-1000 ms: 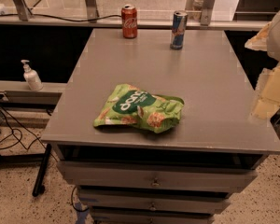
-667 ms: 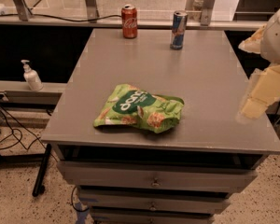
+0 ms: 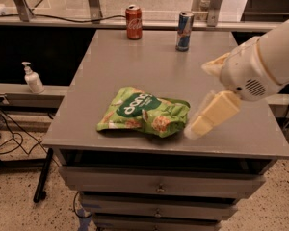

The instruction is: Move green rice chip bag near redbull can

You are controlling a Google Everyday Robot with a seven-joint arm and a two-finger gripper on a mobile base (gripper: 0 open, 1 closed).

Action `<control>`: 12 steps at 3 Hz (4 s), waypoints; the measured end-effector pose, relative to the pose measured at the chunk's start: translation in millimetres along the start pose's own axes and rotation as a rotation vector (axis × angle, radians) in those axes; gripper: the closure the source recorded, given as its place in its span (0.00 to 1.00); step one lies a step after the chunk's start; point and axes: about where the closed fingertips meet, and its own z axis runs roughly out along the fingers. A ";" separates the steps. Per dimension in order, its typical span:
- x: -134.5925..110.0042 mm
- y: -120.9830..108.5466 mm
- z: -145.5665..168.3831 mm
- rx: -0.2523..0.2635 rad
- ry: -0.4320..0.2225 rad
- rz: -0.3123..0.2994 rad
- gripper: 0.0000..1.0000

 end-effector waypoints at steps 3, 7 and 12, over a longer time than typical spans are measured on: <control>-34.1 14.8 127.4 -0.074 -0.217 -0.112 0.15; -63.5 -45.4 59.1 0.114 -0.201 -0.287 1.00; 40.7 -173.9 41.5 0.331 0.040 -0.170 1.00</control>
Offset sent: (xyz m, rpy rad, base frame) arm 0.0442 0.1277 -0.0846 0.2443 -0.1026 0.2018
